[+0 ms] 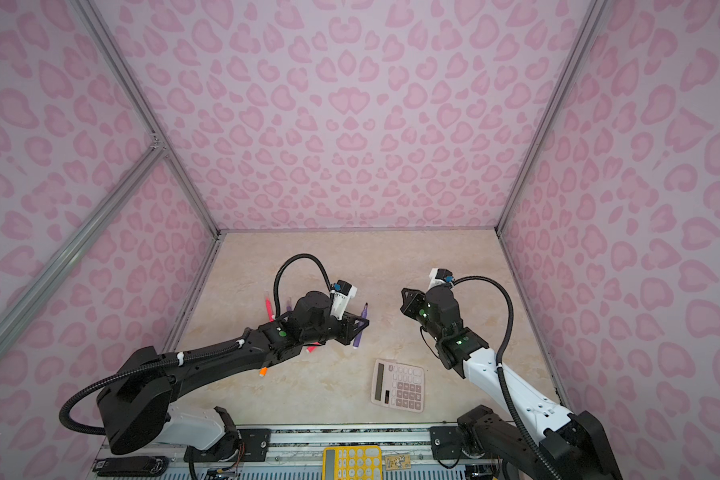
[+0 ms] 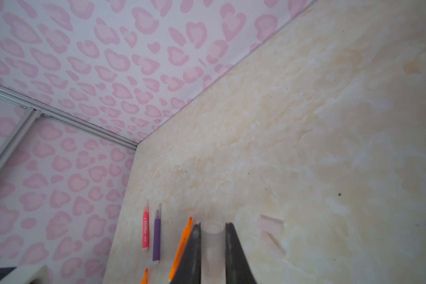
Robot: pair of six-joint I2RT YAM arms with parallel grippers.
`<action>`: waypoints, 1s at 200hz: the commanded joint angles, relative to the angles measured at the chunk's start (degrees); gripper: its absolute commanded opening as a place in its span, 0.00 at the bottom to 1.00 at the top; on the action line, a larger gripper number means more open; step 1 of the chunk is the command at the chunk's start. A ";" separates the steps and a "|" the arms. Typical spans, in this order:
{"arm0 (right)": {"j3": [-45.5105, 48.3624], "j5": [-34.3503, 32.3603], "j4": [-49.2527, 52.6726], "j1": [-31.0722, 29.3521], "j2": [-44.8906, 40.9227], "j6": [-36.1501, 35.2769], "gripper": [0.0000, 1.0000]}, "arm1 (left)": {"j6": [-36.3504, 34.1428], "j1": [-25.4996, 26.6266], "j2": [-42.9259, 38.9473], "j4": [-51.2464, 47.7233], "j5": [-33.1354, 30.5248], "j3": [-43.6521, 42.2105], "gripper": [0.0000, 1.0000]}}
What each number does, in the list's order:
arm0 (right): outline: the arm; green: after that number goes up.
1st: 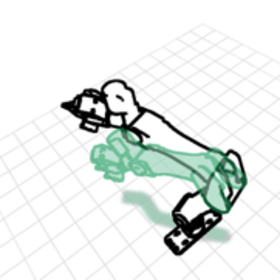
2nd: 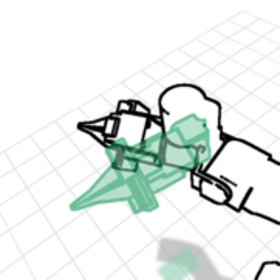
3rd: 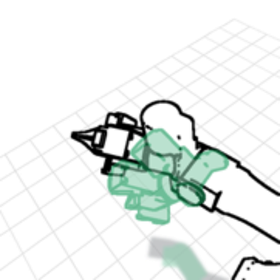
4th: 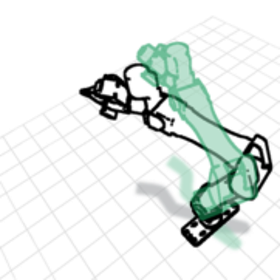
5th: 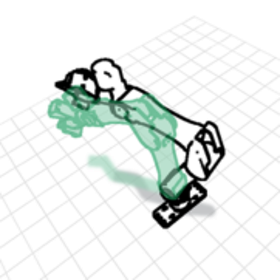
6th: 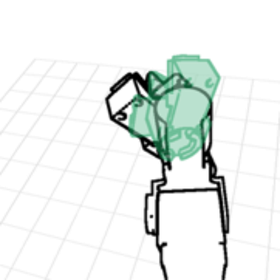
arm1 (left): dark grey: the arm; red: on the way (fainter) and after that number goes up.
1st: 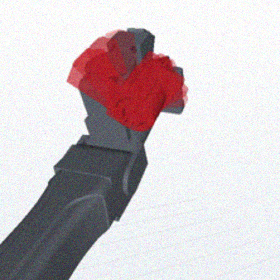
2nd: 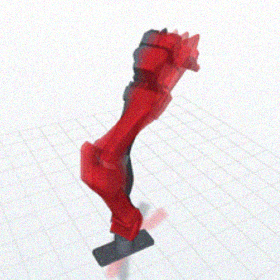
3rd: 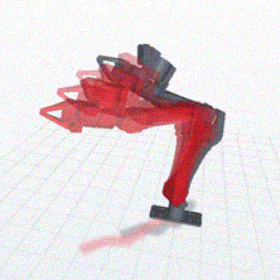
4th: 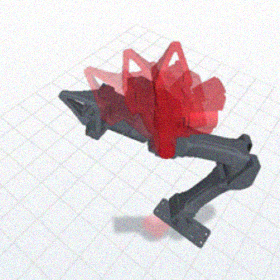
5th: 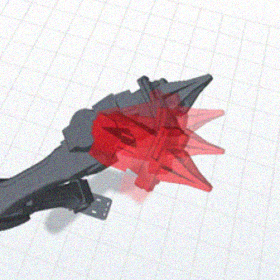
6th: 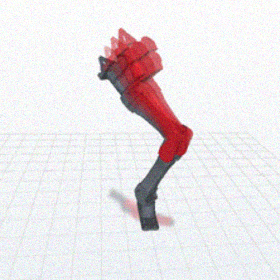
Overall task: Insert the pens into the pen caps
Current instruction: 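Lift the cap and bring it toward the marker in the left gripper, then lower the cap onto the purple marker tip with the right gripper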
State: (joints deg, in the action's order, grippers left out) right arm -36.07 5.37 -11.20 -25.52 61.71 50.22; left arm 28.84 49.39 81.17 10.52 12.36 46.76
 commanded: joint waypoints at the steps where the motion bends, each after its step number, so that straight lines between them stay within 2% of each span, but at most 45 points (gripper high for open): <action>1: -1.14 6.43 -8.81 -0.69 2.77 -0.84 0.00 | -0.07 0.01 -1.40 3.61 1.38 -1.19 0.03; 17: 2.74 9.48 -14.86 -0.25 3.28 -1.44 0.00 | 1.29 0.04 -0.77 5.89 4.66 -1.41 0.03; 40: 7.66 8.38 -23.06 0.16 3.81 0.56 0.00 | 3.76 0.05 1.35 10.29 9.34 -2.07 0.03; 56: 6.03 12.08 -21.85 0.08 4.95 -0.51 0.00 | 4.03 0.03 2.79 10.23 9.57 -1.53 0.03; 84: 5.42 12.39 -22.09 -1.34 5.88 -0.34 0.00 | 4.40 0.02 4.85 10.21 10.82 -0.46 0.03; 130: 5.29 10.66 -21.23 -3.80 5.87 -0.94 0.00 | 4.08 0.01 5.02 9.39 9.73 -0.25 0.03; 200: 3.73 6.31 -16.75 -7.51 5.53 -3.37 0.00 | 2.55 0.01 3.24 4.99 4.15 0.32 0.03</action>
State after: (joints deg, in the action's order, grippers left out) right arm -32.16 13.82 -29.34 -32.25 67.46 48.21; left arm 32.56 49.41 85.71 15.90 18.79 46.39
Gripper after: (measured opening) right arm 0.138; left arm 0.169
